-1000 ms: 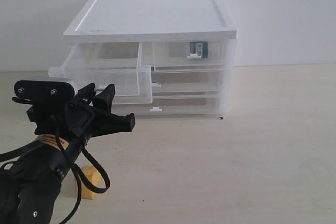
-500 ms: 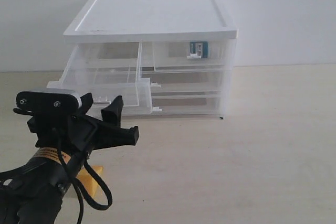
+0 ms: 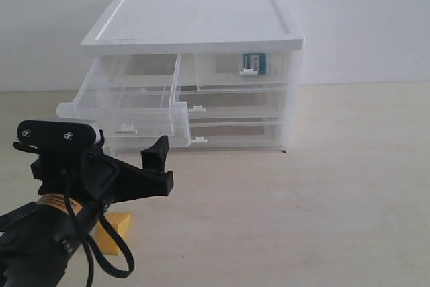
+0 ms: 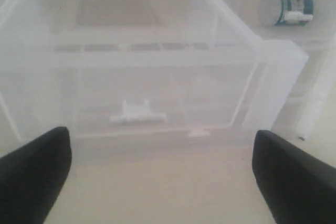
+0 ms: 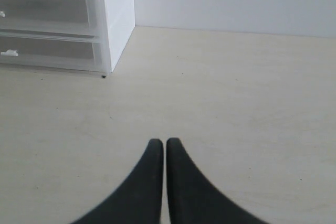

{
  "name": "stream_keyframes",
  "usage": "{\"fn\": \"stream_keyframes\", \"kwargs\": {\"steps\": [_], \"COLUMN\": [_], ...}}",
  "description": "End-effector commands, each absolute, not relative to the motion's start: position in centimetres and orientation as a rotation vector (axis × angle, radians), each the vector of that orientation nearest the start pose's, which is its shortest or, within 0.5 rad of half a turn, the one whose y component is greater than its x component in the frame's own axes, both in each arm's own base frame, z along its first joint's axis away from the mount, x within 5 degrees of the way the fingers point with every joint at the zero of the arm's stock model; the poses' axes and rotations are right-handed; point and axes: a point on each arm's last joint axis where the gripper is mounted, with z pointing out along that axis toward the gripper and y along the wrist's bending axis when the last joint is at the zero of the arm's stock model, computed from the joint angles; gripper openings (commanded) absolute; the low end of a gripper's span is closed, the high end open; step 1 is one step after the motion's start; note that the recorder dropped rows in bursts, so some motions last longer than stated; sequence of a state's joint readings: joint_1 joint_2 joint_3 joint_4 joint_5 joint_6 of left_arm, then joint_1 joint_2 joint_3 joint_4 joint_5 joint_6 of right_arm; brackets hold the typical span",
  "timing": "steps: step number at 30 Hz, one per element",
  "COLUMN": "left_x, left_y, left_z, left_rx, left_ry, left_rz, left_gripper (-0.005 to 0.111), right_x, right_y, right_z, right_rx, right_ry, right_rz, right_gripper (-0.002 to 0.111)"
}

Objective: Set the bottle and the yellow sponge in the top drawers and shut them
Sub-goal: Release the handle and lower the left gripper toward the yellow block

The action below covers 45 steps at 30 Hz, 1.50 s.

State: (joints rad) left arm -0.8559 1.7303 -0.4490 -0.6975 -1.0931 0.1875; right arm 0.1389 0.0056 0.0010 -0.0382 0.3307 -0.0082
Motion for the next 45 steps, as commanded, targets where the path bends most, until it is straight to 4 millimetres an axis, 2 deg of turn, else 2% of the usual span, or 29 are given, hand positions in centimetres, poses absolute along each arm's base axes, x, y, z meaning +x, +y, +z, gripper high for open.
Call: {"fn": "stream_keyframes", "kwargs": {"steps": [1,5,8,13,15,19,21,25,29,35,43,45], "left_x": [20.1,18.6,17.5,16.0,15.6,15.3,15.3,15.7,16.1,16.6,18.6,19.1], "left_y": [-15.7,-15.3,-15.4,-15.1,-15.0,-14.7,-14.6,-13.9,-13.2,-14.2,-16.3,-16.5], "left_z": [15.5,15.9,16.5,18.1,18.4,18.0,17.7,17.0,16.3,16.2,15.7,15.1], "left_rx": [0.149,0.233,0.368,0.536,0.59,0.641,0.647,0.592,0.476,0.481,0.502,0.5], "left_ry": [1.87,2.001,2.075,2.094,2.108,2.156,2.18,2.234,2.31,2.33,2.333,2.346], "left_rz": [-0.223,-0.277,-0.31,-0.355,-0.357,-0.322,-0.291,-0.176,-0.071,-0.103,-0.048,-0.016], "left_gripper": [0.087,0.087,0.087,0.086,0.083,0.066,0.063,0.074,0.075,0.075,0.074,0.071], "right_x": [5.4,5.4,5.4,5.4,5.4,5.4,5.4,5.4,5.4,5.4,5.4,5.4], "right_y": [0.7,0.7,0.7,0.7,0.7,0.7,0.7,0.7,0.7,0.7,0.7,0.7], "right_z": [18.4,18.4,18.4,18.4,18.4,18.4,18.4,18.4,18.4,18.4,18.4,18.4], "right_rx": [-0.154,-0.154,-0.154,-0.154,-0.156,-0.156,-0.154,-0.154,-0.156,-0.154,-0.156,-0.156], "right_ry": [1.799,1.799,1.799,1.799,1.799,1.799,1.799,1.799,1.799,1.799,1.799,1.799], "right_rz": [0.061,0.061,0.061,0.061,0.06,0.06,0.061,0.061,0.06,0.061,0.06,0.06], "right_gripper": [0.0,0.0,0.0,0.0,0.0,0.0,0.0,0.0,0.0,0.0,0.0,0.0]}}
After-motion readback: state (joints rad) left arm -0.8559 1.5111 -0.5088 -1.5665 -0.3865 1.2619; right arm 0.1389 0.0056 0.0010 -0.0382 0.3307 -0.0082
